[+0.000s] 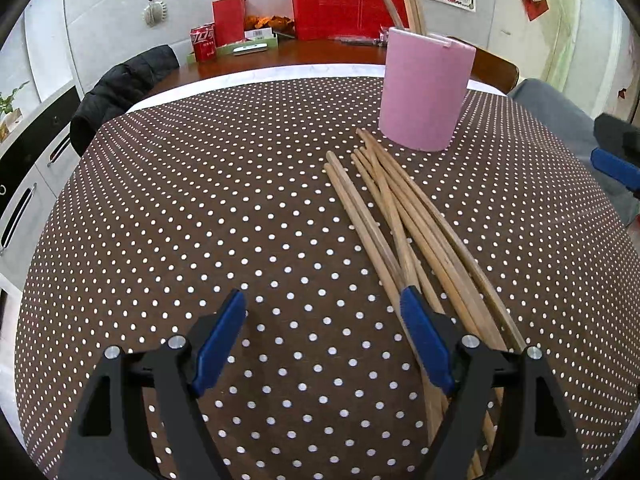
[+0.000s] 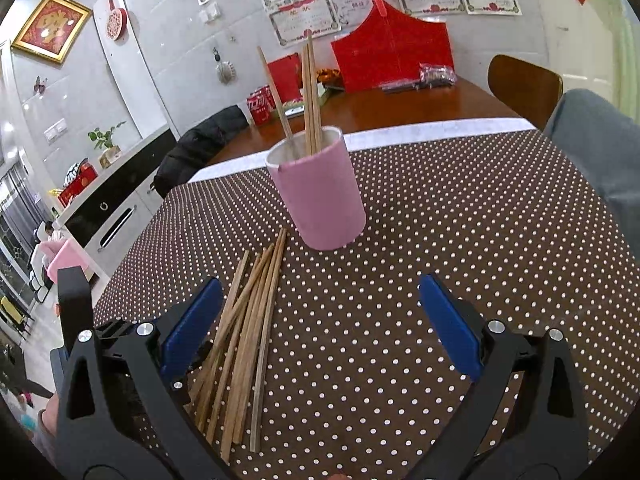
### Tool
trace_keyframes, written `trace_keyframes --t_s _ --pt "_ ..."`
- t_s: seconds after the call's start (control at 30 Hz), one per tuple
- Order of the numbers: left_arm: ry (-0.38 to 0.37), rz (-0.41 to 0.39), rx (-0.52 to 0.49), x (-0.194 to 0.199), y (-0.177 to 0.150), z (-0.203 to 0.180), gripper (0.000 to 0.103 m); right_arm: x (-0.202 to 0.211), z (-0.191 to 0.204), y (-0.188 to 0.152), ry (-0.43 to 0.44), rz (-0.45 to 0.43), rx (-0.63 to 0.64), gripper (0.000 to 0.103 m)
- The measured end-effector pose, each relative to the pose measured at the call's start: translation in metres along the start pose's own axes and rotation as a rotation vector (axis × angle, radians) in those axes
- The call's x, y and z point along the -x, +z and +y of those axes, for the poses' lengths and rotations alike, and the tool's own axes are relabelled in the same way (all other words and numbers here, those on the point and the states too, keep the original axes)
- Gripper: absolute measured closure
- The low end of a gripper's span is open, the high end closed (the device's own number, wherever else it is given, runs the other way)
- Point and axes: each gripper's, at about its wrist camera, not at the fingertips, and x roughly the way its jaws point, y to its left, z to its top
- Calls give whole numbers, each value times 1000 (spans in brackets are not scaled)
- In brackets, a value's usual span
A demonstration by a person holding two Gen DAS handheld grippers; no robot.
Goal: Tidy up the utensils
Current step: 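Move both open tools back down to the chopstick pile, then close the right tool on a chopstick while the left tool grasps another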
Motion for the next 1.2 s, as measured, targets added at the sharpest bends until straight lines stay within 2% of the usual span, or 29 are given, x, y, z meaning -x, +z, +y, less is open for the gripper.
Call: trace_keyframes --t_s 0.27,0.37,0.63,0.7,0.73,0.8,0.83,0.87,0.93,1.07,1.2 --pt "16 10 30 -2 0 -7 25 -23 1 -7 -23 103 40 6" --pt "57 15 25 -5 -3 -7 24 -39 8 -14 -38 182 91 6" --pt "48 15 35 -2 -7 -1 24 -72 35 -32 -72 303 259 7" --pt "46 14 30 -2 -7 0 24 -78 38 -36 -81 322 281 11" --pt "43 14 27 -1 -7 2 24 -83 39 -37 -89 333 293 18" --pt "41 15 23 -1 -5 4 24 -90 40 -37 -120 343 322 24" --pt "38 16 22 -1 -5 5 24 -91 41 -36 -127 344 330 30" --pt "38 17 19 -1 -4 6 24 -91 42 -36 -125 347 326 40" --pt "39 20 16 -3 -2 9 24 -93 41 -30 -130 352 325 51" --pt "47 33 1 -8 8 9 24 -104 46 -17 -120 360 329 51" --pt "47 51 2 -14 17 10 25 -133 57 -1 -111 389 352 51"
